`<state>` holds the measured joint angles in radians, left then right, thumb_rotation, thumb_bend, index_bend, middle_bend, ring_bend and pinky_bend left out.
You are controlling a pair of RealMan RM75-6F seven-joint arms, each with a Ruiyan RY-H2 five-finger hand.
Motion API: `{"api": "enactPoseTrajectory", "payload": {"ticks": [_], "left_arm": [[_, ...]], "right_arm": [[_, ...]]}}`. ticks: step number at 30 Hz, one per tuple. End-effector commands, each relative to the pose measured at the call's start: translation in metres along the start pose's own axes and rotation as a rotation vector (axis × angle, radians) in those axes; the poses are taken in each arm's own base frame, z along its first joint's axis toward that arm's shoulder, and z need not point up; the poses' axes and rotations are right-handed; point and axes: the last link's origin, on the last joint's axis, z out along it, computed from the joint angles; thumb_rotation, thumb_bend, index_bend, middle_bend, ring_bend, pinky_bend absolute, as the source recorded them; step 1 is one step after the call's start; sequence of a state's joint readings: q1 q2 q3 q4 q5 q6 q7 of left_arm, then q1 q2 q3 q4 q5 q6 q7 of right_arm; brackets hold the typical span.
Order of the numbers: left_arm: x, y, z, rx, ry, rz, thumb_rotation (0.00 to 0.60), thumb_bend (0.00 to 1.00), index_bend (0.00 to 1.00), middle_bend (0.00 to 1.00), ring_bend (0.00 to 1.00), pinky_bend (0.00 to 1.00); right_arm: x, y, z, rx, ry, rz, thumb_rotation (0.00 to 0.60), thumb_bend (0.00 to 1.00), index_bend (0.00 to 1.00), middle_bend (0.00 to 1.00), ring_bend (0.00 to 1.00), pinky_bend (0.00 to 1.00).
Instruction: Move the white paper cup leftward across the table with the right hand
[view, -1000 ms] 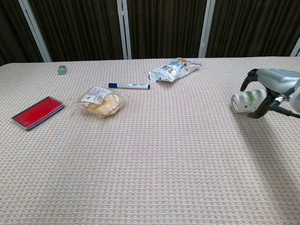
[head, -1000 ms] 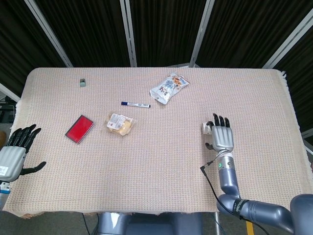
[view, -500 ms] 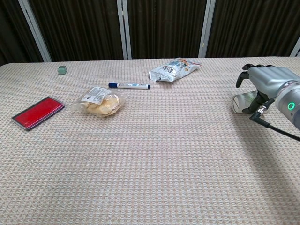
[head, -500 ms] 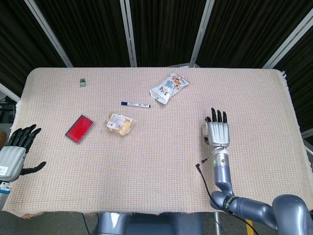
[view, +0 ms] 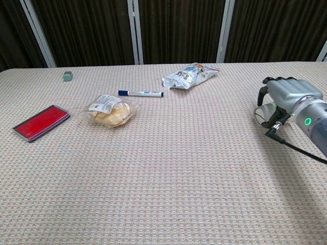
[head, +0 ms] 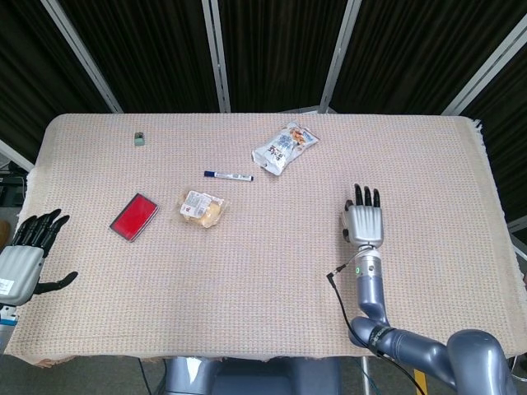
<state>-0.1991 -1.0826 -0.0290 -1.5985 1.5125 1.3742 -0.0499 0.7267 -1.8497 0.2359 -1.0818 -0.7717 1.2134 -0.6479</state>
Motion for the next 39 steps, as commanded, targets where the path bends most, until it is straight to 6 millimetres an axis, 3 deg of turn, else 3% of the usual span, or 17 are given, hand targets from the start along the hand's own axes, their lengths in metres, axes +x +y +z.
{"api": "enactPoseTrajectory", "payload": {"ticks": [1, 14, 16, 23, 28, 39], "left_arm": [[0.000, 0.000, 0.000, 0.000, -0.001, -0.001, 0.600, 0.13, 0.00, 0.00, 0.00, 0.00], [0.000, 0.000, 0.000, -0.001, -0.001, 0.000, 0.600, 0.13, 0.00, 0.00, 0.00, 0.00], [0.000, 0.000, 0.000, -0.001, 0.000, 0.001, 0.600, 0.13, 0.00, 0.00, 0.00, 0.00], [0.000, 0.000, 0.000, 0.000, 0.001, 0.002, 0.600, 0.13, 0.00, 0.00, 0.00, 0.00], [0.000, 0.000, 0.000, 0.000, 0.001, 0.001, 0.600, 0.13, 0.00, 0.00, 0.00, 0.00], [0.000, 0.000, 0.000, 0.000, 0.001, 0.003, 0.600, 0.13, 0.00, 0.00, 0.00, 0.00]], "right_arm": [[-0.001, -0.002, 0.000, 0.003, 0.012, -0.003, 0.600, 0.18, 0.42, 0.05, 0.00, 0.01], [0.021, -0.005, -0.001, 0.043, 0.097, 0.113, 0.600, 0.18, 0.46, 0.08, 0.00, 0.01], [0.028, -0.008, -0.003, 0.043, 0.087, 0.204, 0.600, 0.19, 0.46, 0.08, 0.00, 0.01], [0.058, -0.022, -0.014, -0.064, -0.097, 0.791, 0.600, 0.18, 0.47, 0.09, 0.00, 0.00], [0.063, -0.025, -0.017, -0.158, -0.284, 1.195, 0.600, 0.18, 0.47, 0.09, 0.00, 0.01], [0.044, -0.016, -0.014, -0.240, -0.352, 1.309, 0.600, 0.18, 0.47, 0.08, 0.00, 0.00]]}}
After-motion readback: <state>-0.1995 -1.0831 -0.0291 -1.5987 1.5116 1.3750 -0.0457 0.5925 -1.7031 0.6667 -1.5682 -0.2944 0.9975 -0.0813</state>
